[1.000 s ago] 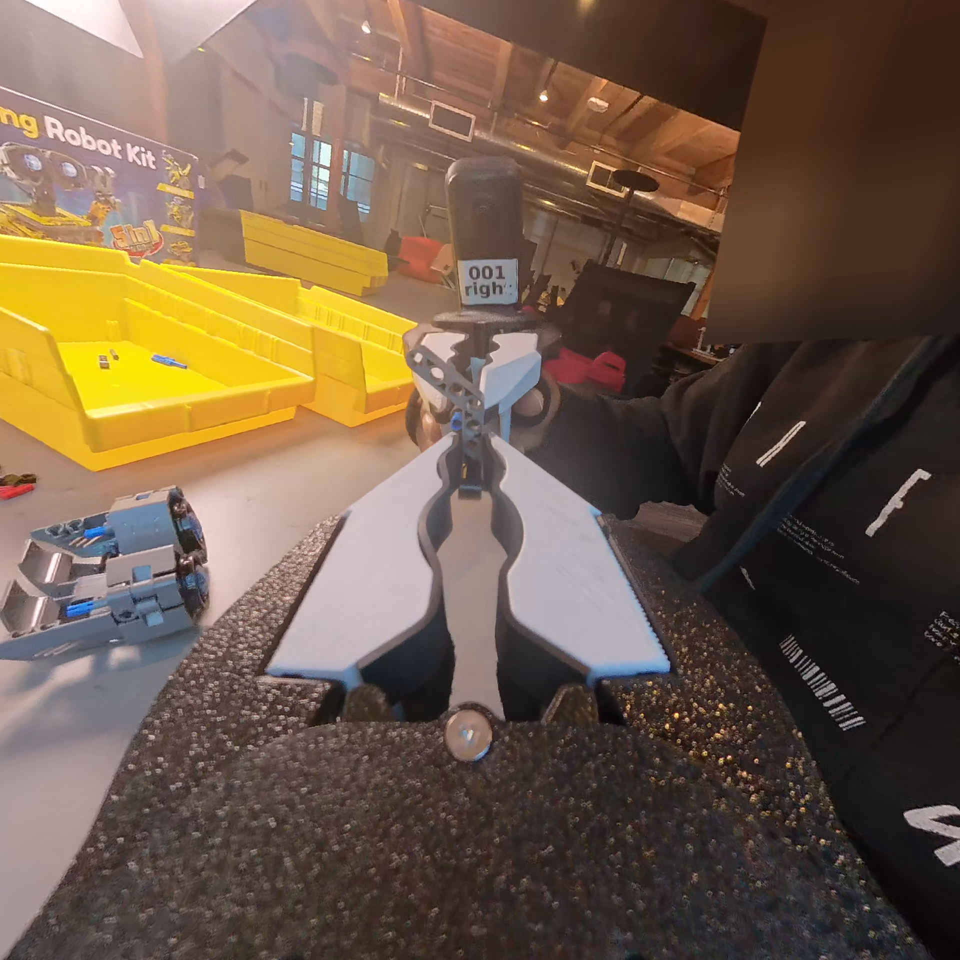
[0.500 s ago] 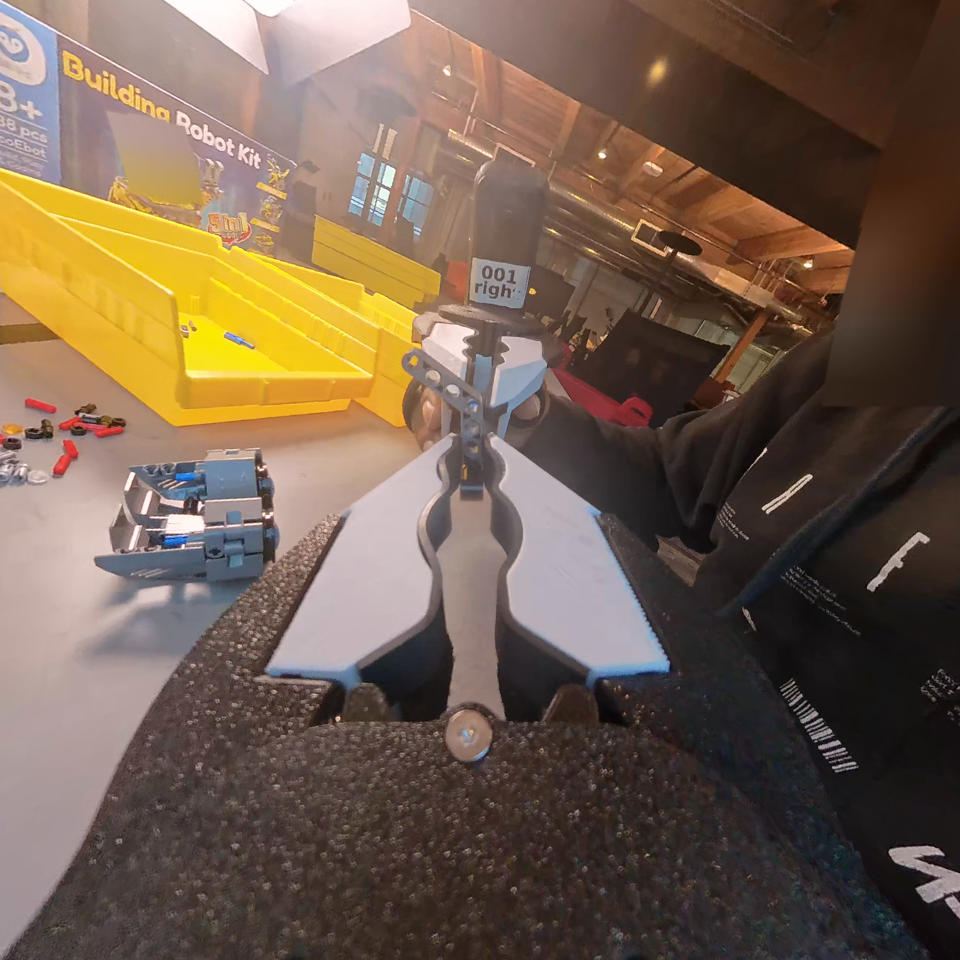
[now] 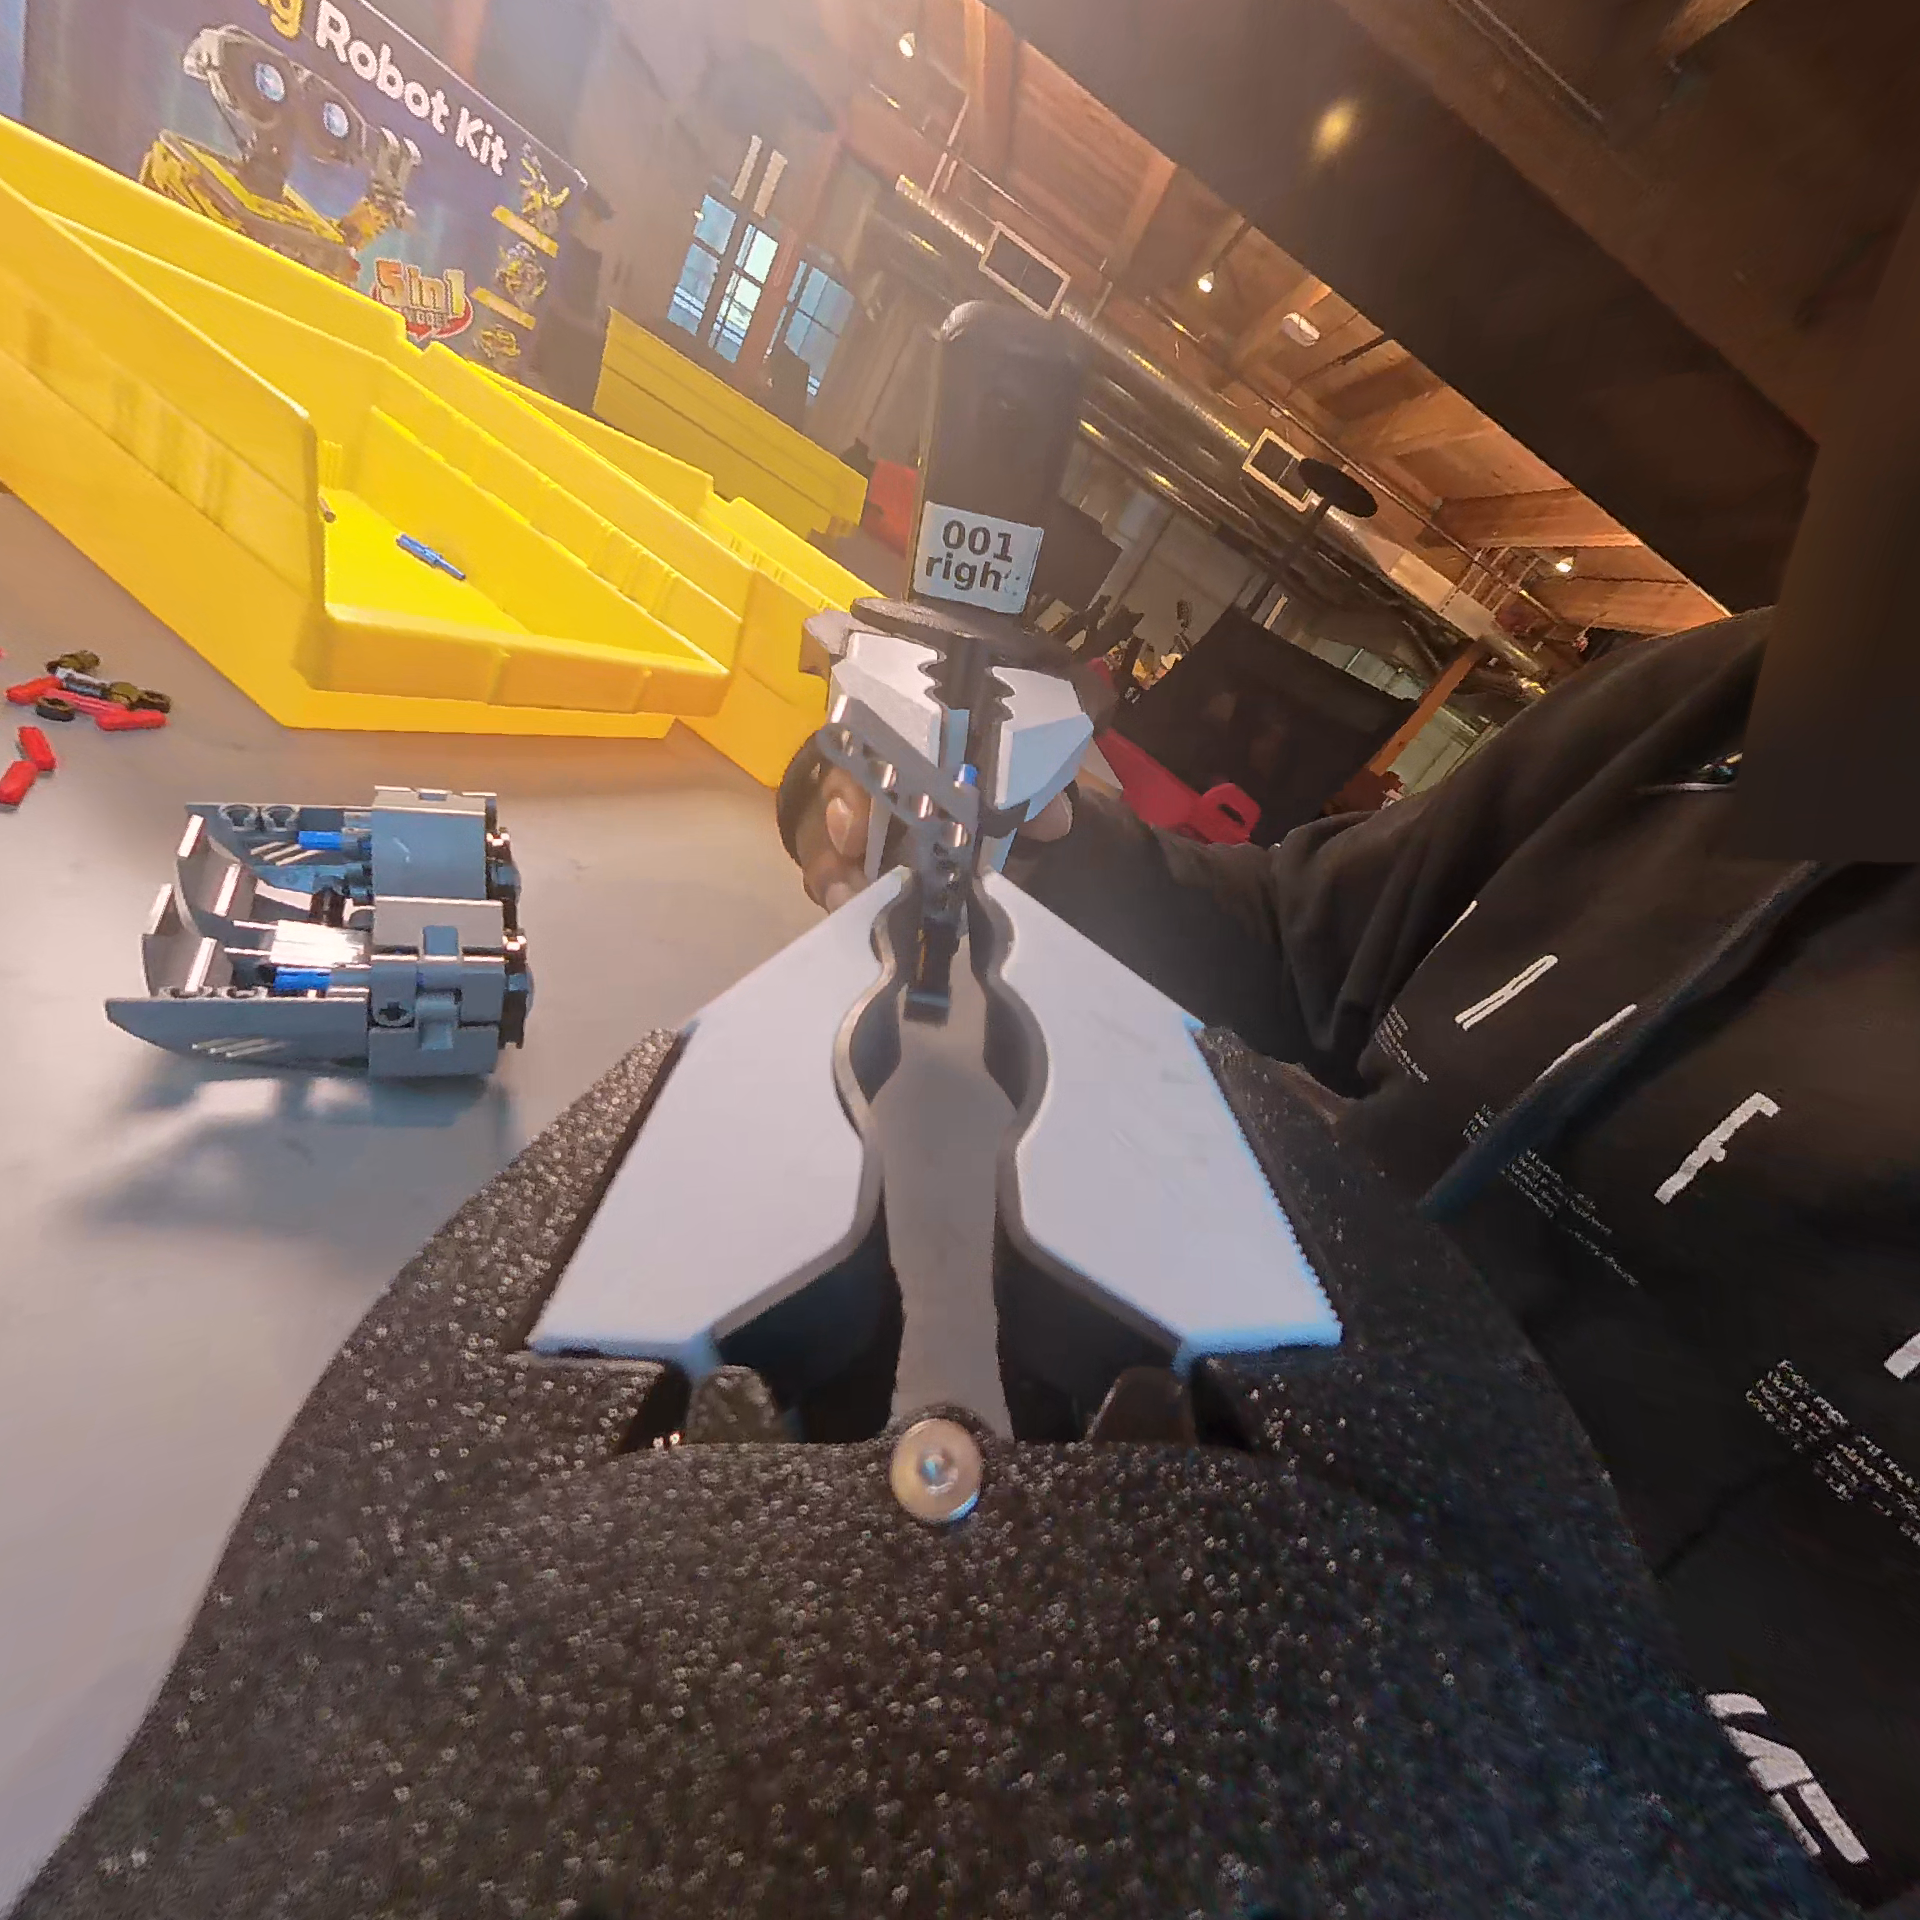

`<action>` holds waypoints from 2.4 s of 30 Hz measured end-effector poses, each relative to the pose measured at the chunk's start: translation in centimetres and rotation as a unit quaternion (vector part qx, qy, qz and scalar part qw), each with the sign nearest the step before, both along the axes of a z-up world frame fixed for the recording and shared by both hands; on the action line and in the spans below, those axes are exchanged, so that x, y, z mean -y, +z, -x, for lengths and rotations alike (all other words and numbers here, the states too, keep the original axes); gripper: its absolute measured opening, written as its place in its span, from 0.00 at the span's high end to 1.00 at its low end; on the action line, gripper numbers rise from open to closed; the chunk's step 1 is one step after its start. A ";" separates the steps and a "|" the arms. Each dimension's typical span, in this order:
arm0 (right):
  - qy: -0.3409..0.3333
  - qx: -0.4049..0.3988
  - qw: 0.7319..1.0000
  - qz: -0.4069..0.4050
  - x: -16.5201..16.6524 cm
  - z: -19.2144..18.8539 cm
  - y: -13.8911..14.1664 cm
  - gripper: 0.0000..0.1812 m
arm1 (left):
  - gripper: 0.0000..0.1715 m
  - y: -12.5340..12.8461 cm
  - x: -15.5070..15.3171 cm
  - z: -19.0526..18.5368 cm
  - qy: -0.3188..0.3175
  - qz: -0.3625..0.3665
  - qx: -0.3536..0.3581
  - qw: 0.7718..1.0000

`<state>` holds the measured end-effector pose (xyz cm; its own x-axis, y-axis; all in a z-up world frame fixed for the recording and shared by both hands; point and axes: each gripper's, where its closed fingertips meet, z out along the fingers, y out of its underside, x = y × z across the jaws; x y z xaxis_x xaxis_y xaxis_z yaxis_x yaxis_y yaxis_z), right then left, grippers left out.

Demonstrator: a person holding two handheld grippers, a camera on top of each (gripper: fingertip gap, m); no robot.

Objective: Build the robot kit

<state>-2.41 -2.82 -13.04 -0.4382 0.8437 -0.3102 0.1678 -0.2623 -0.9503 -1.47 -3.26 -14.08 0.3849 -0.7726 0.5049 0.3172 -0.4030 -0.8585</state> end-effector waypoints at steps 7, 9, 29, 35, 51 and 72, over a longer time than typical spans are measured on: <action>-0.004 -0.004 1.000 0.010 -0.1 0.3 -0.1 0.97 | 0.96 -0.1 -0.1 0.0 -0.005 0.001 -0.005 1.000; -0.012 -0.006 1.000 0.021 -0.3 0.5 -0.1 0.97 | 0.96 -0.1 -0.2 0.2 -0.006 0.009 0.009 1.000; -0.029 0.018 0.999 0.001 0.3 0.3 -0.1 0.97 | 0.96 0.1 0.5 0.1 -0.033 -0.018 -0.001 0.999; -0.033 0.058 0.994 -0.084 0.9 0.1 -0.9 0.97 | 0.96 -0.7 1.0 -0.1 -0.047 -0.046 -0.047 0.997; -0.029 0.115 0.976 -0.185 1.1 -0.6 -3.3 0.97 | 0.96 -3.1 0.7 -0.6 -0.024 -0.091 -0.194 0.977; -0.019 0.167 0.957 -0.237 0.4 -0.3 -8.6 0.96 | 0.96 -8.0 0.2 -0.1 -0.034 -0.064 -0.432 0.899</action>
<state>-2.12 -3.22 -21.67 -0.3479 0.9375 -0.0061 0.4817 0.1731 -0.8590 -1.40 -3.48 -22.04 0.5401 -0.8398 -0.0550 -0.5121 -0.2760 -0.8133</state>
